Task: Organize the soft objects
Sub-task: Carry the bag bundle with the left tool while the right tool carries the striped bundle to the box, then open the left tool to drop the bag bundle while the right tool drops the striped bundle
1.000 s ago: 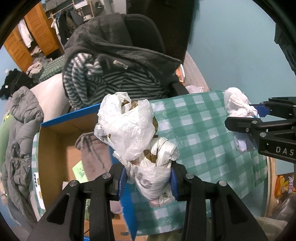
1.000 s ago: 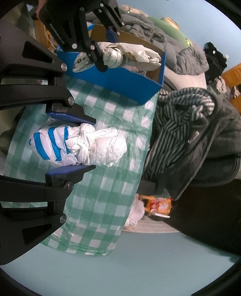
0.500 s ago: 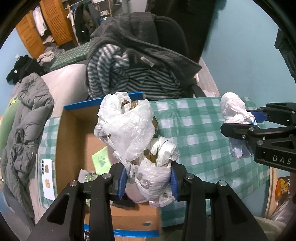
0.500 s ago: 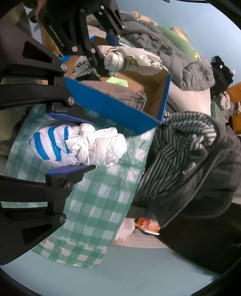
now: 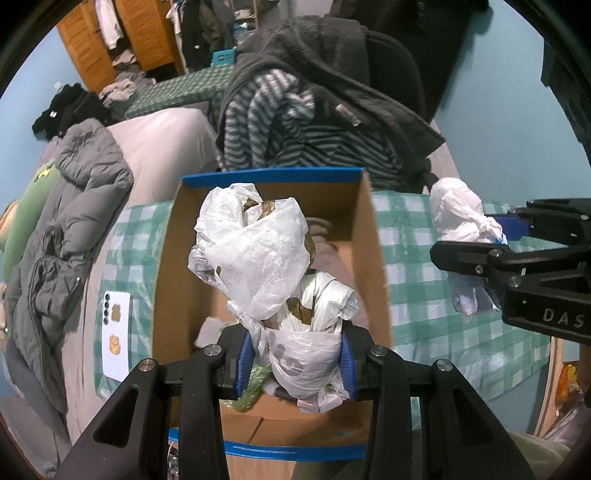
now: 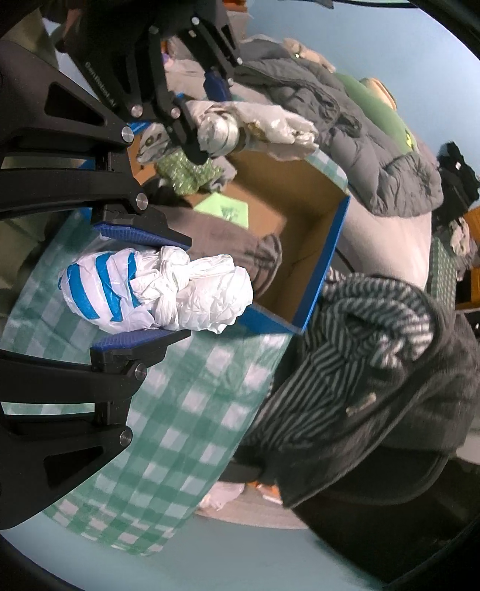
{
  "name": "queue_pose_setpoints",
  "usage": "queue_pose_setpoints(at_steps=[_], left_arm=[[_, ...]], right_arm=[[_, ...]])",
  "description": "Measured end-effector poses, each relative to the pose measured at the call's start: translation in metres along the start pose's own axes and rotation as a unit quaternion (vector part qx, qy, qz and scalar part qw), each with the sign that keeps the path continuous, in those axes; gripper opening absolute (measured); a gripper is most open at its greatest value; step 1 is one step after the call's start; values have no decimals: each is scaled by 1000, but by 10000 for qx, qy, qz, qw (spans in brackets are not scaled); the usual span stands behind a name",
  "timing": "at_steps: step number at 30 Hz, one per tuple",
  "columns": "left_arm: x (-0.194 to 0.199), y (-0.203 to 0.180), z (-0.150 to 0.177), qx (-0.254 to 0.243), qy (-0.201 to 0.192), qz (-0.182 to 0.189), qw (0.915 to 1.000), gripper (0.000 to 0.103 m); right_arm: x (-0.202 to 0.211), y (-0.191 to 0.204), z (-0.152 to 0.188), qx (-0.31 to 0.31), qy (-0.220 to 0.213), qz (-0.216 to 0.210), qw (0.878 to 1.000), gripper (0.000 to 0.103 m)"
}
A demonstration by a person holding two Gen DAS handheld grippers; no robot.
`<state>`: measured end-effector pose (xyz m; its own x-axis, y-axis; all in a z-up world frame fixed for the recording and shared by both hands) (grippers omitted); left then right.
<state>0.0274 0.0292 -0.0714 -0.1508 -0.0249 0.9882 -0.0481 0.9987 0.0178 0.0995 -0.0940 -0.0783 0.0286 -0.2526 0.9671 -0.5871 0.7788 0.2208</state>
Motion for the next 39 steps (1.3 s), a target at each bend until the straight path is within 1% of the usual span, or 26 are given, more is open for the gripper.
queue_pose_setpoints(at_steps=[6,10,13,20,24,25,27,29,31,34,35,39], left_arm=[[-15,21,6,106,139,-1,9998,39],[-25,31,7,184,212,95,9996,39],[-34,38,8,226,320,133,9991,39],[-44,46,10,222,470,31,9986,40],[-43,48,11,251,487,6,9985,44],[-43,49,11,257,494,-4,9984,47],[-41,51,12,272,458,-91,9985,52],[-37,53,14,332,390,-195,9985,60],[-33,56,16,399,348,-162,9985,60],[-26,58,18,451,322,-126,9984,60],[-24,58,18,460,308,-132,9984,63],[-11,58,19,515,210,-120,9984,63]], right_arm=[[-13,27,-21,169,76,-196,9996,40],[-22,42,-31,246,136,-282,9992,40],[-29,48,-38,230,195,-306,9991,40],[-46,56,-46,181,351,-333,9987,40],[-52,60,-47,213,400,-342,9984,42],[-52,61,-47,203,411,-342,9984,42],[-53,61,-48,154,453,-317,9984,45],[-51,61,-47,128,435,-268,9986,51],[-48,61,-47,113,383,-242,9989,53],[-39,60,-44,69,290,-167,9994,59],[-37,60,-44,55,271,-153,9995,61],[-23,55,-39,-18,144,-98,9998,65]])
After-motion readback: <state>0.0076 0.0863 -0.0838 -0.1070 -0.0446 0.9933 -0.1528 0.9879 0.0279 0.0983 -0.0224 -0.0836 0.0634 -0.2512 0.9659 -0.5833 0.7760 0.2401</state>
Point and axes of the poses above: each gripper's, at about its wrist camera, not at the fingertips, and x roughly against the way its jaws point, y to its left, z to its underside, the point moved 3 cm from there along -x, roughly the way its jaws point, and after that the axes turned 11 degrees about y, right-handed, at the moved point
